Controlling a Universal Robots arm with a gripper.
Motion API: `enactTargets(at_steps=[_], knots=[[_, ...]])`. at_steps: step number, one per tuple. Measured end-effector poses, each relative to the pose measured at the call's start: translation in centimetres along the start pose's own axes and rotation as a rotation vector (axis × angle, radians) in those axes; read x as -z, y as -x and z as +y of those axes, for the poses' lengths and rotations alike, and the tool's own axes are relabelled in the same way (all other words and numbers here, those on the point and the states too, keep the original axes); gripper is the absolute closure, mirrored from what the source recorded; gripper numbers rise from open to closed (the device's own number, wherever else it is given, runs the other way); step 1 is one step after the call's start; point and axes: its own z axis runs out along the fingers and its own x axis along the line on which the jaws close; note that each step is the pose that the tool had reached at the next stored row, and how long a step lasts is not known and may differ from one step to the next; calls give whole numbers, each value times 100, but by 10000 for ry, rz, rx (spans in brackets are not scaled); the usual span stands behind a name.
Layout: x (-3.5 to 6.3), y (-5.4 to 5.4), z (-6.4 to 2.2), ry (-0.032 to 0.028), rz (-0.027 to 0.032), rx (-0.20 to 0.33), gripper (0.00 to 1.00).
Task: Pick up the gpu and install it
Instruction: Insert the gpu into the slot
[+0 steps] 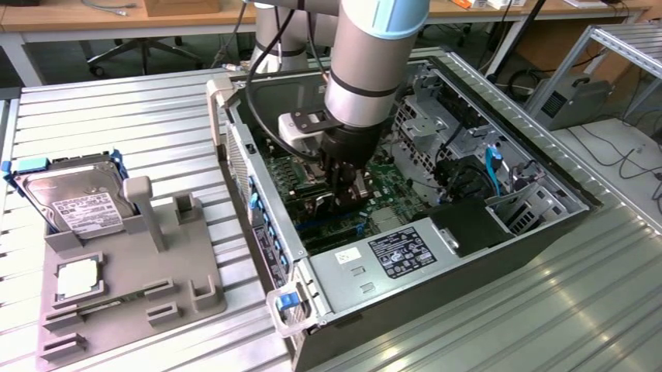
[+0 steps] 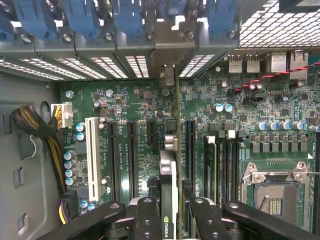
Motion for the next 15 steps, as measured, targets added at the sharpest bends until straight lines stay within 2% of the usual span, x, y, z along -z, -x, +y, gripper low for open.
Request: enactTargets(at_steps=[15], knots=[[-8,-2,28,-17,-1,8,73]])
